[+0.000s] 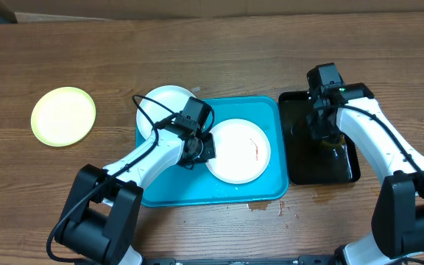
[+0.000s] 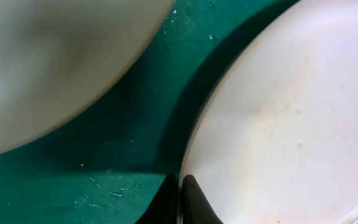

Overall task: Clean dirty plates on tray and stack at the side
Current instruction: 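Scrub the held white plate with the sponge in the right gripper, then return the sponge to the black tray and release it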

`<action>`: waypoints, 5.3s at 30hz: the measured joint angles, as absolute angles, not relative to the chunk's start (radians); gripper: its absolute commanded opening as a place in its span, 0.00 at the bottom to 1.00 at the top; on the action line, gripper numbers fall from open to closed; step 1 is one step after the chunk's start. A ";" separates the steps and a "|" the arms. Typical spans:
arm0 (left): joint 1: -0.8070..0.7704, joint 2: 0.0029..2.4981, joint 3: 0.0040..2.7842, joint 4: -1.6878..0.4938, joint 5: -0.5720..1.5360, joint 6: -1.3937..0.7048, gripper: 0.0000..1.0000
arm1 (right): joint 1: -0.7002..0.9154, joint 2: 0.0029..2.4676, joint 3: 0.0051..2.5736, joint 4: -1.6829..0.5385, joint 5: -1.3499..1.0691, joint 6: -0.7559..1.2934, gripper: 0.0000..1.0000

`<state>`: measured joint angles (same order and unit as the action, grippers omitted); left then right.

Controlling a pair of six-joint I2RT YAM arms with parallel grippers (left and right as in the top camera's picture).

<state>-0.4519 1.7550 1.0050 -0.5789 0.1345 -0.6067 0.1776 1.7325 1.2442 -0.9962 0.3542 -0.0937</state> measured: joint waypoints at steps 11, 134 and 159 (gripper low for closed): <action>-0.452 1.755 1.005 -0.576 0.139 -0.607 0.04 | 0.300 1.730 1.470 -1.055 0.115 0.005 0.04; -0.456 1.755 1.004 -0.590 0.136 -0.603 0.14 | 0.322 2.024 1.599 -1.171 -0.463 0.076 0.04; -0.456 1.755 1.004 -0.575 0.129 -0.599 0.24 | -0.025 1.979 1.397 -1.131 -0.052 0.039 0.42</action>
<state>-0.4564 1.7550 1.0039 -0.5747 0.1291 -0.5991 -0.0254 1.9785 1.3972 -1.1305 -0.0525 0.0395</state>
